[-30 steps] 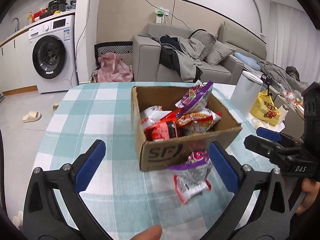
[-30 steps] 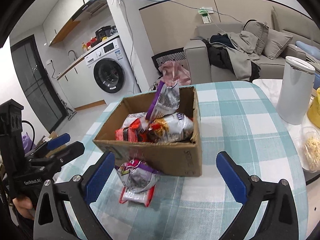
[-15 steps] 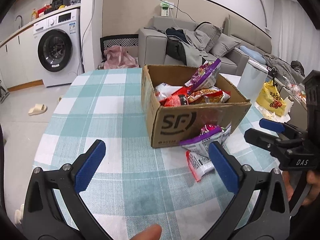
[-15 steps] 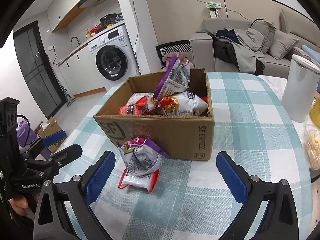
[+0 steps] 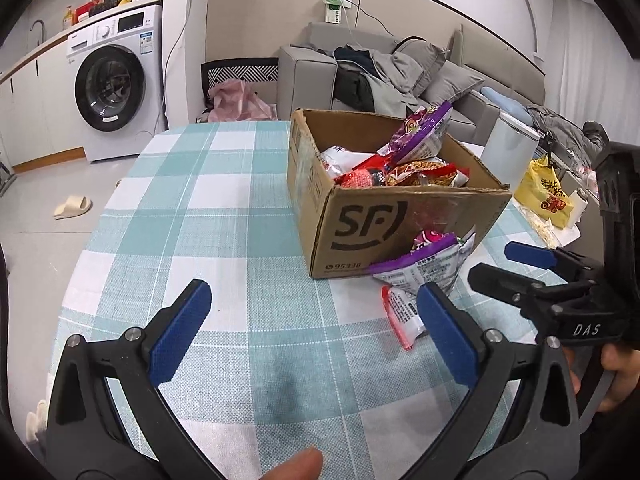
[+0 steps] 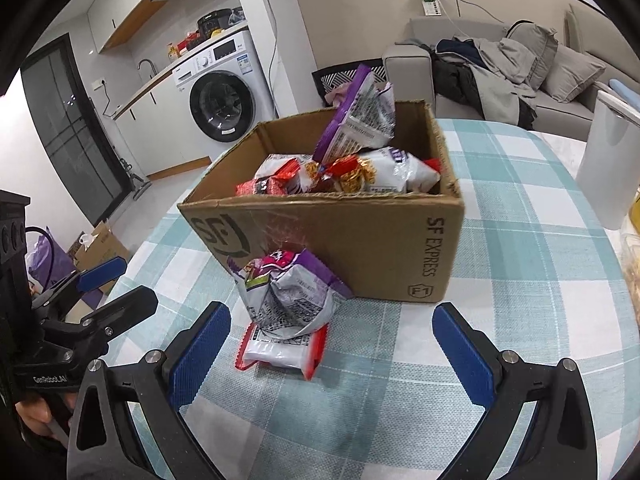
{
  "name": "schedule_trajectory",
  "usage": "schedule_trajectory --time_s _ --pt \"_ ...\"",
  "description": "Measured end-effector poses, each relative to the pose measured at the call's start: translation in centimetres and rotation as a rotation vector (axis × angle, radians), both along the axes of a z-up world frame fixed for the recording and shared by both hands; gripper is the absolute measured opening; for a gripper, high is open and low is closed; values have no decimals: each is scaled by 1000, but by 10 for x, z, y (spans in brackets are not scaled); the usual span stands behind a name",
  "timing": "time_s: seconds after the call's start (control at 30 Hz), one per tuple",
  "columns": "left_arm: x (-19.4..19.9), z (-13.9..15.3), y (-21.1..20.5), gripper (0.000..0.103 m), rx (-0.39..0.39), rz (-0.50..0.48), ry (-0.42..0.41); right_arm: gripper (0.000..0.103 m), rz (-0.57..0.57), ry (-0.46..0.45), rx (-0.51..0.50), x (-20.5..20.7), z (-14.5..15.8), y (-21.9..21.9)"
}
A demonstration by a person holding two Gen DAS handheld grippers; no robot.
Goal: Organize snacks
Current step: 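Move both tools toward the last two packs beside the box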
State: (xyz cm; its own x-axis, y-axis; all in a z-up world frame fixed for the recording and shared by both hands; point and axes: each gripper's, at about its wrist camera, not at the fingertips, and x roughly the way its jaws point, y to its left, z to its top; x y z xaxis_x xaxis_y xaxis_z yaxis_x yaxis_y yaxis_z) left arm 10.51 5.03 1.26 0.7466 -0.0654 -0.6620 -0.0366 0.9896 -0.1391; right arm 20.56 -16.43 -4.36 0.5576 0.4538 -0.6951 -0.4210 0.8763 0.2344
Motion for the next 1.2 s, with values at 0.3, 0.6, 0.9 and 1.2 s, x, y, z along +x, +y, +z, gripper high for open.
schedule_trajectory --time_s 0.3,0.6,0.9,1.2 --pt "3 -7 11 102 -25 12 15 103 29 33 4 7 -8 19" --pt "6 -11 19 102 -37 24 22 102 41 46 17 15 -14 29" --pt "7 -16 26 102 -39 40 29 91 34 74 22 28 -24 40" --pt "10 -20 25 102 -47 38 41 61 52 83 28 30 -31 48"
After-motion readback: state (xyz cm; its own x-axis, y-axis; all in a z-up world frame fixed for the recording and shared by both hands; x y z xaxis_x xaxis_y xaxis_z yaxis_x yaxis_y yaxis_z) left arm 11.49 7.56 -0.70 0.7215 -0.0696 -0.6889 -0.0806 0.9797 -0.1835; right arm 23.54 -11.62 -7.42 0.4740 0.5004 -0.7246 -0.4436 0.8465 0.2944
